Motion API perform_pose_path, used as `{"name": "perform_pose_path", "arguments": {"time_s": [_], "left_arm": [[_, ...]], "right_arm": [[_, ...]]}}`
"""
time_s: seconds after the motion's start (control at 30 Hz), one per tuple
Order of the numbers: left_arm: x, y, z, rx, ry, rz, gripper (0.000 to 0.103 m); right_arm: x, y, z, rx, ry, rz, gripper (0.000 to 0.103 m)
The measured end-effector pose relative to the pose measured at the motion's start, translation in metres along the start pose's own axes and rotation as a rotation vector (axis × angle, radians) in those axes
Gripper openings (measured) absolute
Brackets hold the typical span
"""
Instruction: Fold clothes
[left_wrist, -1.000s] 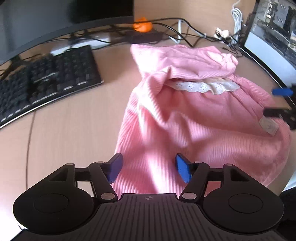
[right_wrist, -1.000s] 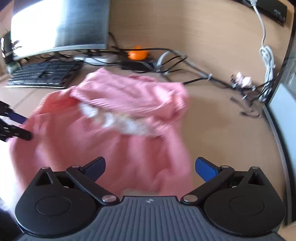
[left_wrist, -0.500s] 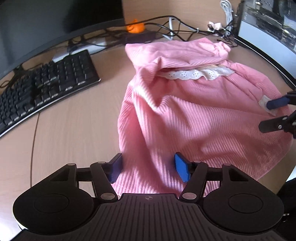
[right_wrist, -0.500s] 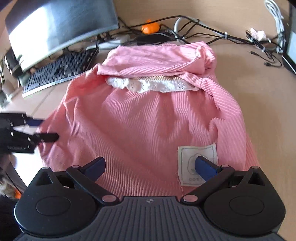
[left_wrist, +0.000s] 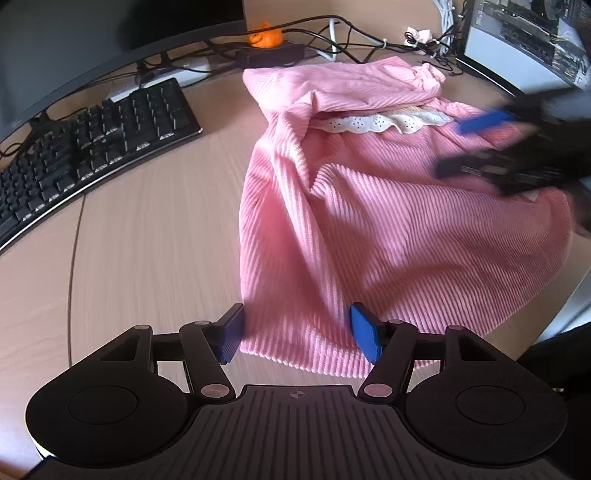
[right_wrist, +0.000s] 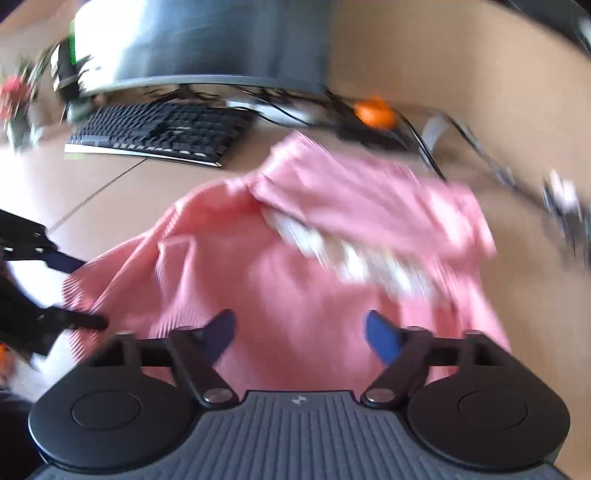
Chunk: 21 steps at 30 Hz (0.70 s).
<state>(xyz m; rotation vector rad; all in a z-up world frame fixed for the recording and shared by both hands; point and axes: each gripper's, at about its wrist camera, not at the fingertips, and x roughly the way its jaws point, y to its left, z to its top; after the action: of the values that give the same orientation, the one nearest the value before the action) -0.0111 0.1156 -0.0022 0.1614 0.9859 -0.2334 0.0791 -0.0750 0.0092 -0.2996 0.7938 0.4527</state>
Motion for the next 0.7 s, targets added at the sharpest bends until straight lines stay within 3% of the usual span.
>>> {"name": "perform_pose_path", "arguments": {"time_s": [0.17, 0.4, 0.47, 0.53, 0.57, 0.6, 0.7], "left_arm": [[-0.002, 0.001, -0.006, -0.008, 0.003, 0.010, 0.073], [-0.014, 0.009, -0.021, -0.040, 0.033, 0.023, 0.078], [-0.020, 0.013, -0.020, -0.055, 0.032, 0.009, 0.070], [-0.032, 0.018, -0.012, -0.087, -0.015, -0.055, 0.073], [-0.039, 0.020, -0.007, -0.104, -0.041, -0.095, 0.076], [-0.041, 0.019, -0.001, -0.111, -0.062, -0.120, 0.080], [-0.038, 0.008, 0.019, -0.102, -0.109, -0.205, 0.081]], "right_arm": [[0.045, 0.014, 0.021, -0.108, 0.051, -0.024, 0.065], [0.061, 0.000, 0.027, -0.110, 0.008, -0.100, 0.073], [0.050, -0.005, 0.027, -0.069, 0.003, -0.067, 0.073], [0.026, -0.007, 0.021, -0.046, -0.024, 0.000, 0.080], [0.012, -0.008, 0.016, -0.044, -0.029, 0.041, 0.095], [-0.001, -0.008, 0.009, -0.046, -0.025, 0.086, 0.103], [-0.026, -0.005, -0.020, -0.034, 0.019, 0.142, 0.103]]}}
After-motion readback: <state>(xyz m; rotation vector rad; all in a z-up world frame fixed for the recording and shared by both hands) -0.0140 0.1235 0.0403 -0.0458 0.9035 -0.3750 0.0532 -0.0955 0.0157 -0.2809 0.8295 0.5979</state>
